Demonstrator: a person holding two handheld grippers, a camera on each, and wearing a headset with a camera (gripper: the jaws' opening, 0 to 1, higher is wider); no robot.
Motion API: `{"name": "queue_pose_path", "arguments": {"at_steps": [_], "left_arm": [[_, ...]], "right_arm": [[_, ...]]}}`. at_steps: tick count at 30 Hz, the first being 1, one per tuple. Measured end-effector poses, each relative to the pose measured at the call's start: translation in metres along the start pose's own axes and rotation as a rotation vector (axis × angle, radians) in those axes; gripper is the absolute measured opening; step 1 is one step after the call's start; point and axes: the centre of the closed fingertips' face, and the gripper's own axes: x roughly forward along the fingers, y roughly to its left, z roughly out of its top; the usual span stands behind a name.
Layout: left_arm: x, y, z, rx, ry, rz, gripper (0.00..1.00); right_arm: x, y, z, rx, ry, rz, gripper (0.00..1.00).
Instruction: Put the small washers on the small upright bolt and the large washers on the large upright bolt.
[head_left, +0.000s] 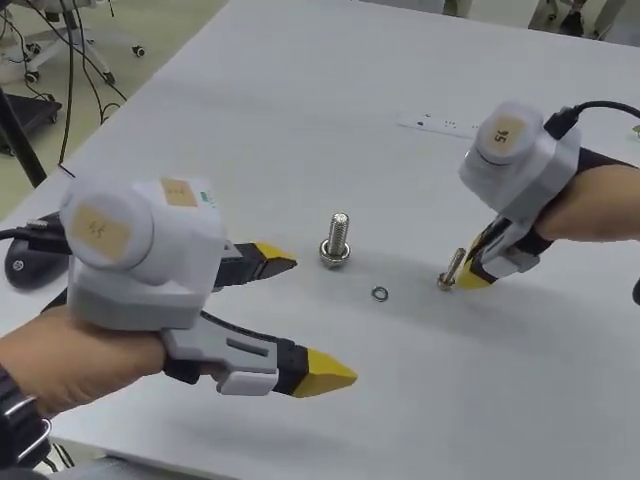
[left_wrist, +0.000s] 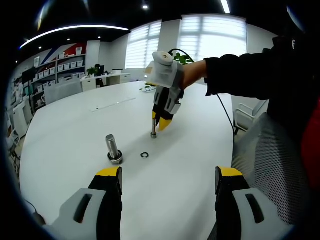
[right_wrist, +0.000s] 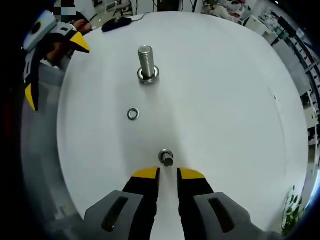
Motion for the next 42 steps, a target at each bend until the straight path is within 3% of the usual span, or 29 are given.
{"name": "queue_pose_path", "arguments": {"at_steps": [10, 18, 25, 42], "left_arm": [[0.001, 0.0, 0.0, 0.002, 0.0, -0.003, 0.75], [0.001, 0.0, 0.0, 0.004, -0.001, -0.004, 0.75], [0.001, -0.001, 0.0, 0.006, -0.001, -0.006, 0.75], [-0.001, 0.0, 0.0, 0.007, -0.004, -0.001, 0.75]], "right_arm": [[-0.007, 0.01, -0.011, 0.022, -0.007, -0.009, 0.15], [-0.007, 0.03, -0.013, 0.021, -0.021, 0.004, 0.15], [-0.004, 0.051, -0.006, -0.002, -0.03, 0.031, 0.15], [-0.004, 0.068, 0.024, -0.075, -0.049, 0.053, 0.15]]}}
